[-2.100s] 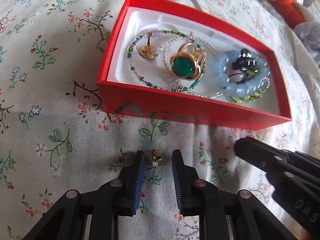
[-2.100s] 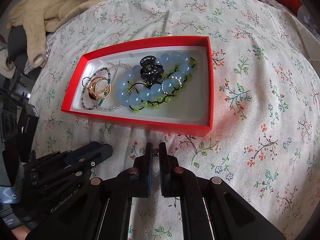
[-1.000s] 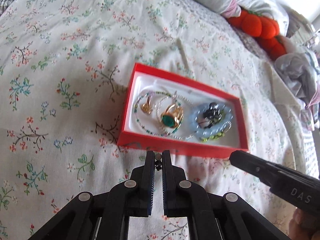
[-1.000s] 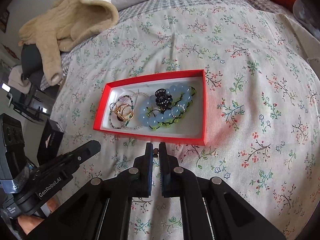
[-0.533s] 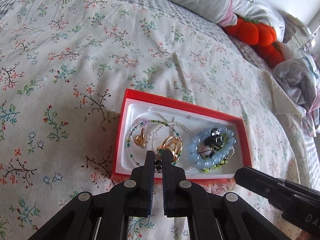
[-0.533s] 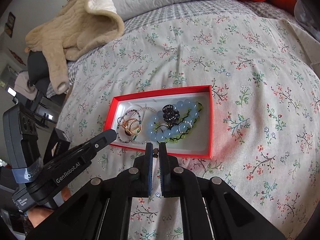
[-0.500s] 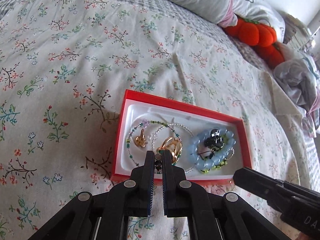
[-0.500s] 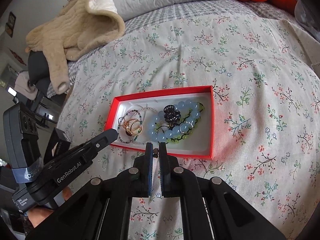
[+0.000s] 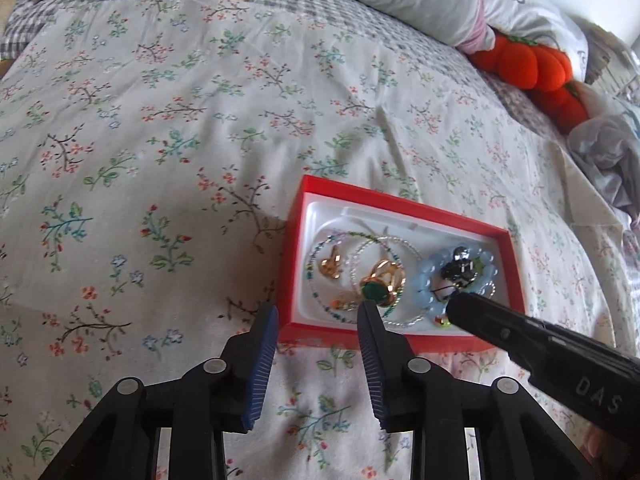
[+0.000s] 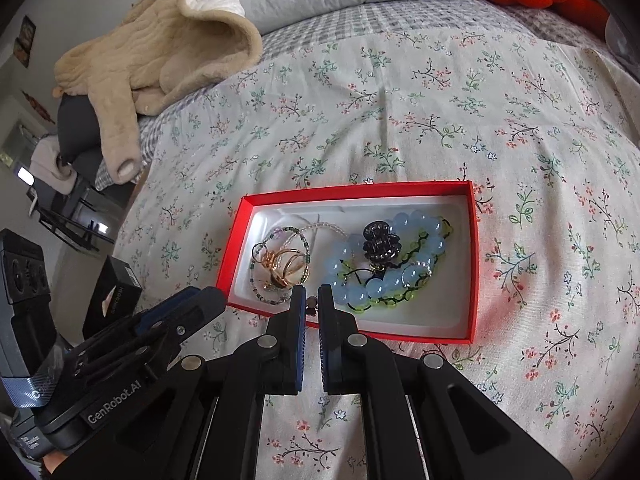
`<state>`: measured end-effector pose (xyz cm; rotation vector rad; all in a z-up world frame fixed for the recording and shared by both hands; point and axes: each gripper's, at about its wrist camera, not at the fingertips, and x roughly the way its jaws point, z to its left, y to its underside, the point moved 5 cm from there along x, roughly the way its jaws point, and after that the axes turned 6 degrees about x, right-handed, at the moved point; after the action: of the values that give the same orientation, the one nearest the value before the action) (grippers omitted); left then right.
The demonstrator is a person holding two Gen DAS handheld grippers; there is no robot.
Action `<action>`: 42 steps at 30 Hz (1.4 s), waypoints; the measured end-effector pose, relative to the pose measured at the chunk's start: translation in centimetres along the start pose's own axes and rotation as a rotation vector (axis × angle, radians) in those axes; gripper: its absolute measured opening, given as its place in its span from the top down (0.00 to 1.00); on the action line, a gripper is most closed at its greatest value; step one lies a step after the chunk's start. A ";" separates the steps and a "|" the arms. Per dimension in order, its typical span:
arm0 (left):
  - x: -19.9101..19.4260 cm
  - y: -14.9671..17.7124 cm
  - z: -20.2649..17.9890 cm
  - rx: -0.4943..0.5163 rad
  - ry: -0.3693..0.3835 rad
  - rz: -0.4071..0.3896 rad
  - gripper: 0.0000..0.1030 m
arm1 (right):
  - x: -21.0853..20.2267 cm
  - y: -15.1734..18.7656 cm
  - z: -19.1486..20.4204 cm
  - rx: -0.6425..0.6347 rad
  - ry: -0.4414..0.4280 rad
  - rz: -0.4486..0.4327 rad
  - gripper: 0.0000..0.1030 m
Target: Organize jewelry
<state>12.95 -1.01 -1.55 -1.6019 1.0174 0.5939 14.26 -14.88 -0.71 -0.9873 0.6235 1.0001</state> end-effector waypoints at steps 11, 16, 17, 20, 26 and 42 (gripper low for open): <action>0.1 1.5 0.8 0.027 -0.111 0.051 0.27 | -0.7 -1.2 -0.6 0.026 -0.034 -0.030 0.67; -1.0 2.4 0.5 0.031 -0.173 0.032 0.14 | -2.9 0.2 -1.3 -0.018 0.014 -0.052 0.63; -1.3 2.8 0.3 0.034 -0.185 0.027 0.09 | -3.4 0.6 -1.6 -0.023 0.026 -0.057 0.57; -2.3 4.0 0.0 0.059 -0.213 0.004 0.00 | -5.1 2.0 -2.3 -0.048 0.082 -0.087 0.39; -4.0 6.8 0.4 0.068 -0.254 -0.007 0.00 | -7.3 5.3 -4.3 -0.080 0.231 -0.174 0.14; -3.9 9.7 -1.0 0.108 -0.284 -0.019 0.01 | -6.8 9.7 -3.2 -0.194 0.340 -0.189 0.07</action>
<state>2.54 -1.12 -3.15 -1.3853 0.8085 0.7185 2.53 -18.56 -0.37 -1.3788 0.7056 0.7393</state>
